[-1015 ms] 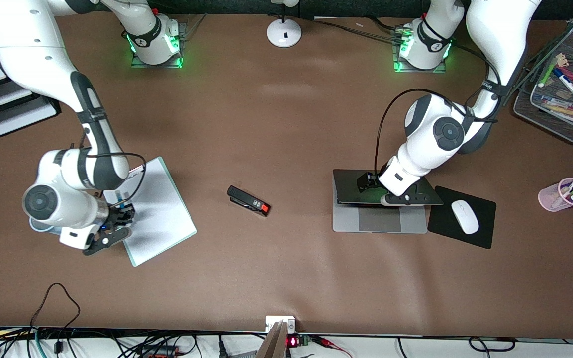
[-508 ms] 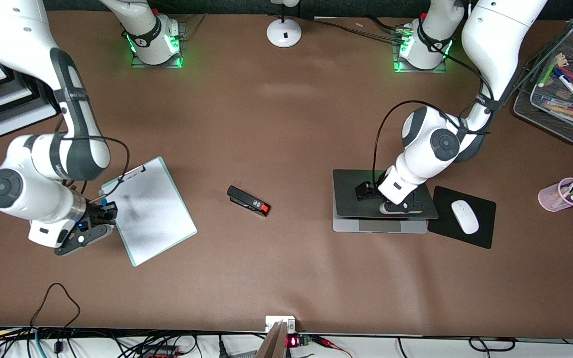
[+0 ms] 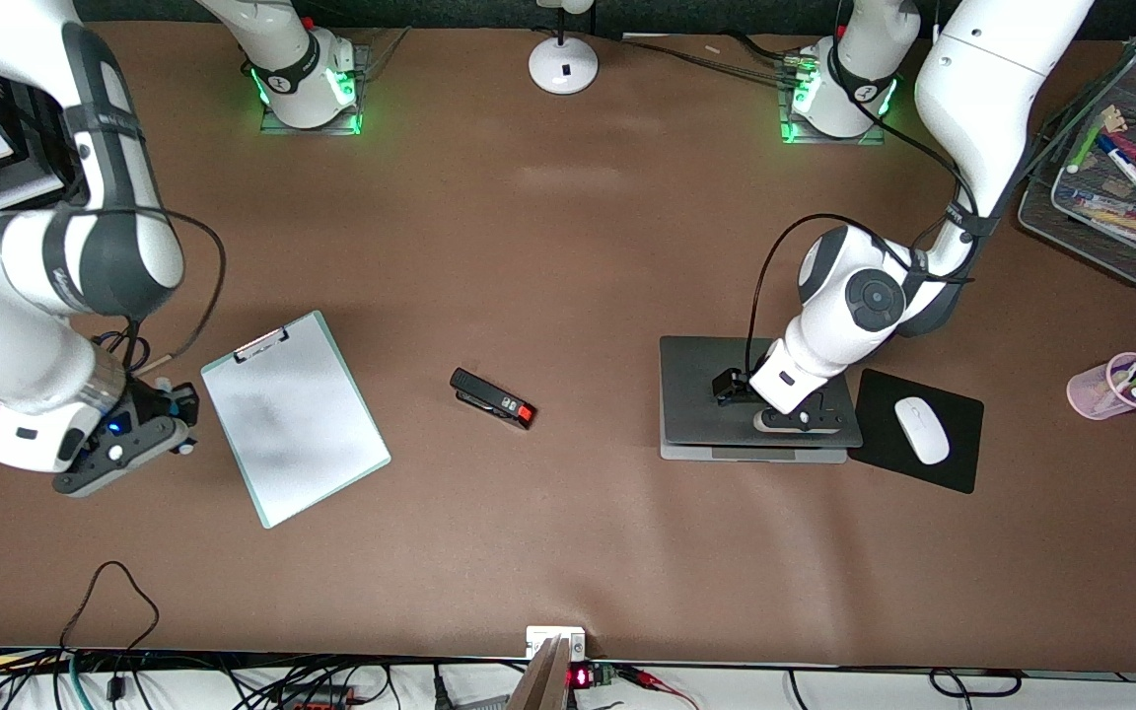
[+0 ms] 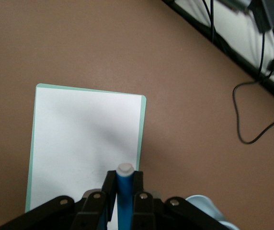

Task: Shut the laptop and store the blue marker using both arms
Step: 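Lift the marker with the right gripper while the left gripper pushes the lid down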

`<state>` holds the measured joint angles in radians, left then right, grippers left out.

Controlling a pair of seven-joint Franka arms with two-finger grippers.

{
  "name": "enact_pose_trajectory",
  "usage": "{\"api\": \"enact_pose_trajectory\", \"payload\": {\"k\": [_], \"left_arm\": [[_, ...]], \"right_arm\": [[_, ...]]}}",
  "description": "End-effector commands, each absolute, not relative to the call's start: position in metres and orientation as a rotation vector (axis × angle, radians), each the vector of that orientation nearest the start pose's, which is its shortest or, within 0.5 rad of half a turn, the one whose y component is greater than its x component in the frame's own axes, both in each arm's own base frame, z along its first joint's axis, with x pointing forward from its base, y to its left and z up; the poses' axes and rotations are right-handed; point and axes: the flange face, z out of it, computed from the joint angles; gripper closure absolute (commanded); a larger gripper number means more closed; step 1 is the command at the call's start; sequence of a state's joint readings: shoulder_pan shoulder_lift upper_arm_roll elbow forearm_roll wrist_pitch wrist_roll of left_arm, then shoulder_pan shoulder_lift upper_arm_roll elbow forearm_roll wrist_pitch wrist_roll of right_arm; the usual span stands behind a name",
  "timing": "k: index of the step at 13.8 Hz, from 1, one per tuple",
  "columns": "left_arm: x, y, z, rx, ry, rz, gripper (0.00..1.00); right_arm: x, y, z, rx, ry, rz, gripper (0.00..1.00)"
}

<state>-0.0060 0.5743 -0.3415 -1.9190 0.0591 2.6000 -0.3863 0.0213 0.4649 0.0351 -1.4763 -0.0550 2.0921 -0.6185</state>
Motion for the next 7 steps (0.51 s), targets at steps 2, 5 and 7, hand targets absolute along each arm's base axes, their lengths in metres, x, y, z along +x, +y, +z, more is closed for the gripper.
{"api": "enact_pose_trajectory", "payload": {"k": [2,5,7], "left_arm": [[0.611,-0.213,0.204,-3.324,-0.087,-0.149,0.0],[0.61,-0.211,0.195,-3.324,-0.095,-0.141,0.0],[0.609,-0.214,0.193,-3.323,-0.088,-0.135,0.0]], "right_arm": [[0.695,0.031,0.465,-2.935,-1.357,-0.287,0.9],[0.693,0.017,0.469,-2.834,-1.428,-0.332,0.9],[0.694,0.0,0.467,-2.774,-1.508,-0.346,0.9]]}}
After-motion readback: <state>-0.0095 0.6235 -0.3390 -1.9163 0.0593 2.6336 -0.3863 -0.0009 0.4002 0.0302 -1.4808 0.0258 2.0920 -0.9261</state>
